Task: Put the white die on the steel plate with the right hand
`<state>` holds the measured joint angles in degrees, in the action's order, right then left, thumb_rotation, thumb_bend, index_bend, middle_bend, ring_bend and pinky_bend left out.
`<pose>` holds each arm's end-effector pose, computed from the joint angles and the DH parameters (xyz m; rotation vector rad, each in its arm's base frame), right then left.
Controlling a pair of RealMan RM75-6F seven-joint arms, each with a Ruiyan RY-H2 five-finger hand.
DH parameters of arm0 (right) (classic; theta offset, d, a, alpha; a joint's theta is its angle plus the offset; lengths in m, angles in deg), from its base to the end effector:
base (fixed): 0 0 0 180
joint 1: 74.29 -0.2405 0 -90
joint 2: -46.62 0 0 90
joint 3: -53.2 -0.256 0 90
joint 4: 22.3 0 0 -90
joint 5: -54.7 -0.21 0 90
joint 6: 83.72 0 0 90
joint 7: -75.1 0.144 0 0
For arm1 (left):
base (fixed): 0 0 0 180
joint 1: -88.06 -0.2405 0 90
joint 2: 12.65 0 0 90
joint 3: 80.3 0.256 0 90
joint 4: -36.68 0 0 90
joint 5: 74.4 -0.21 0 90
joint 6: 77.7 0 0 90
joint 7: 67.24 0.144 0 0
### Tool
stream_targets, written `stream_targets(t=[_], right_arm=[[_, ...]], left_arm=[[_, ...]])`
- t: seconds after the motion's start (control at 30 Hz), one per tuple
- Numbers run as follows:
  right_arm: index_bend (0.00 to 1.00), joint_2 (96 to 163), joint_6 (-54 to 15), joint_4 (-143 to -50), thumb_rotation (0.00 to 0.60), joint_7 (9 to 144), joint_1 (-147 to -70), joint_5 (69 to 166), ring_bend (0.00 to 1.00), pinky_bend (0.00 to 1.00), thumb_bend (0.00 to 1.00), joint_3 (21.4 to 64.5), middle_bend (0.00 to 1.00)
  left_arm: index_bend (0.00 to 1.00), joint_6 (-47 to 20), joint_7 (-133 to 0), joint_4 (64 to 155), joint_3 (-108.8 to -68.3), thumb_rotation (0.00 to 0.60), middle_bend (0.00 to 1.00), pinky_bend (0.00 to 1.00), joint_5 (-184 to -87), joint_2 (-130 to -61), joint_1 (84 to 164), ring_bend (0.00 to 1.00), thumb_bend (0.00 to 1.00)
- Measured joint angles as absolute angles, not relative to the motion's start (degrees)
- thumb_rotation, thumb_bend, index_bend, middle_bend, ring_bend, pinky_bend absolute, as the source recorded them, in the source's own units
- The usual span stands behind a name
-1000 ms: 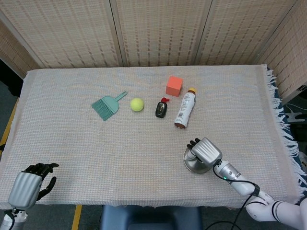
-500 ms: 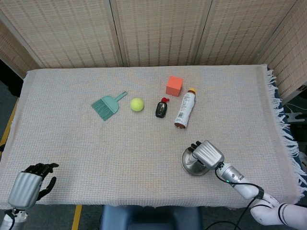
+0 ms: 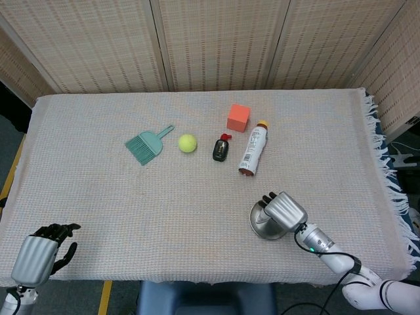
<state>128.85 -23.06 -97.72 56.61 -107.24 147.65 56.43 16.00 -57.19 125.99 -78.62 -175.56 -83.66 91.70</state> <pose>-0.2384 -0.2853 0.0066 2.1545 -0.4313 0.6937 -0.2756 0.1528 0.1216 -1.5646 -0.6662 -1.0125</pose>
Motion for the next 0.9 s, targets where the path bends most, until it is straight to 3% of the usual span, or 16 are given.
stream_targets(t=[0.23, 0.6, 0.9], right_arm=[[0.58, 126.26, -30.25, -103.57, 0.600, 65.17, -108.20, 145.50, 0.43, 0.78, 0.25, 56.80, 0.50], [0.58, 131.53, -18.26, -92.42, 0.600, 49.31, -105.91, 148.46, 0.43, 0.78, 0.25, 54.97, 0.50], [0.58, 129.31, -14.82, -94.17, 0.600, 51.09, -103.46, 147.23, 0.43, 0.78, 0.25, 53.83, 0.50]], left_arm=[[0.36, 15.96, -57.23, 126.04, -78.63, 0.600, 0.50, 0.56, -175.53, -83.60, 91.70, 0.43, 0.39], [0.36, 15.90, -57.16, 126.09, -78.59, 0.600, 0.50, 0.56, -175.56, -83.58, 91.71, 0.43, 0.39], [0.36, 16.10, -57.32, 126.04, -78.64, 0.600, 0.50, 0.56, -175.61, -83.53, 91.67, 0.43, 0.39]])
